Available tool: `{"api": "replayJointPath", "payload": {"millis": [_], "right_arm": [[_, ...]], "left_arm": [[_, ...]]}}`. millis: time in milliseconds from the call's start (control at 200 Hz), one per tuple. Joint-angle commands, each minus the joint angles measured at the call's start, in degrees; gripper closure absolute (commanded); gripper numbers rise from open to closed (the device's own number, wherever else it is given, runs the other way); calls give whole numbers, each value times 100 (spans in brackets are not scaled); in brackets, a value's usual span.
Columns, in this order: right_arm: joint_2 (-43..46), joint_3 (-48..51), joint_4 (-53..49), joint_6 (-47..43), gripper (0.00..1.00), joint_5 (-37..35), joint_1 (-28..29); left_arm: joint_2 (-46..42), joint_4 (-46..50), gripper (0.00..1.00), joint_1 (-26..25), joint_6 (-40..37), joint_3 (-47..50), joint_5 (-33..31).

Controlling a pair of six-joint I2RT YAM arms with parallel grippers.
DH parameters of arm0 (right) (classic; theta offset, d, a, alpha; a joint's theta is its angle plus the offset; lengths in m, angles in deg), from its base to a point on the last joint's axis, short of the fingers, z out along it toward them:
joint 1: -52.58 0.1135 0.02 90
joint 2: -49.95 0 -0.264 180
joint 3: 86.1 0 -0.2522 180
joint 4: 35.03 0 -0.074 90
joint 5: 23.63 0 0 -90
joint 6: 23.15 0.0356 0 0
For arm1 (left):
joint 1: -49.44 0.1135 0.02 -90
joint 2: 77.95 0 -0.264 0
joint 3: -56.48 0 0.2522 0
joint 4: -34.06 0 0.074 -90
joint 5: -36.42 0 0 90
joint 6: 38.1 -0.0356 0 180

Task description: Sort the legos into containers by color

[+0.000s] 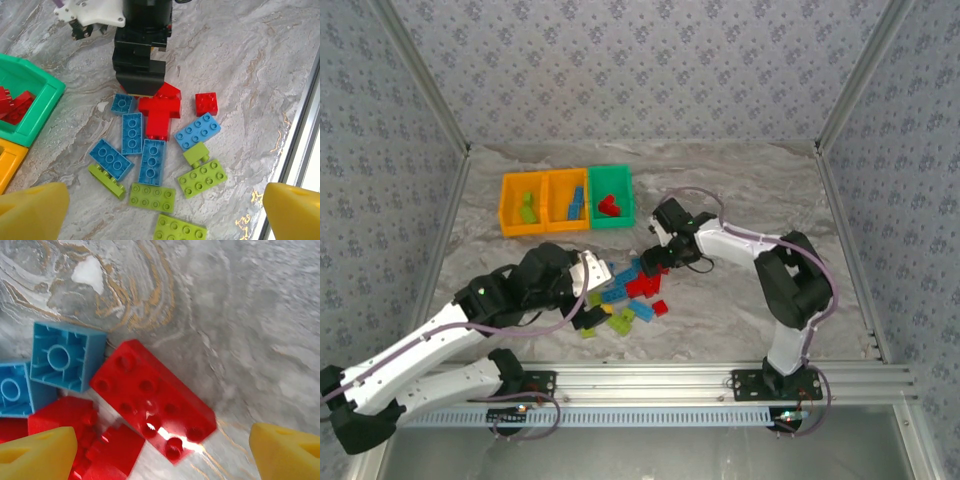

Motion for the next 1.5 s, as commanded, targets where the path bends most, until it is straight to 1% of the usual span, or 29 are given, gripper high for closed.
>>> {"api": "replayJointPath", "payload": {"millis": [0,140,210,285,435,515,530,550,630,735,810,879,949,1019,1174,1239,1319,1414,1459,1494], "right_arm": [[-297,-274,-113,-176,13,73,-45],[-489,-293,-137,-73,23,-256,-50],[-531,-312,-192,-31,30,-483,-63],[-524,-294,-184,32,42,-657,-112],[-440,-294,-137,136,66,-632,-244],[-225,-327,-171,187,70,-669,-239],[-162,-337,-170,200,73,-678,-234],[-59,-346,-170,218,74,-692,-227],[480,-360,-76,262,75,-737,-144],[1053,-562,104,271,75,-495,-65],[1185,-831,285,221,75,-508,94],[1102,-1068,614,46,75,-568,291],[721,-1483,817,-81,75,-728,419],[167,-2060,865,-169,75,-887,452],[-1281,-3520,873,-359,74,-1590,436],[-1889,-4184,731,-470,74,-1715,402],[-2535,-4973,544,-518,72,-1720,334],[-3105,-5779,178,-450,67,-1511,263],[-3261,-6033,57,-447,62,-1436,258],[-3324,-6194,-51,-454,56,-1417,263]], "left_arm": [[-100,147,1,-33,-220,-2,-74],[-261,87,1,-30,-261,139,-118],[-340,77,1,-32,-280,187,-213],[-405,45,1,-30,-290,220,-355],[-504,8,1,-32,-301,258,-441],[-550,-16,1,-31,-285,273,-432],[-561,-19,1,-28,-289,277,-440],[-580,-30,1,-27,-289,282,-442],[-660,-83,1,-29,-307,293,-457],[-870,-226,1,-25,-265,342,-663],[-1103,-440,1,-22,-254,404,-724],[-1365,-607,1,17,-247,472,-719],[-1614,-796,1,81,-241,589,-761],[-1735,-973,1,226,-224,745,-943],[-1490,-961,1,458,-184,729,-1223],[-1390,-929,1,512,-175,727,-1238],[-1302,-899,1,536,-192,746,-1242],[-1262,-915,1,534,-205,797,-1262],[-1245,-916,1,532,-210,799,-1269],[-1235,-918,1,538,-210,807,-1270]]}}
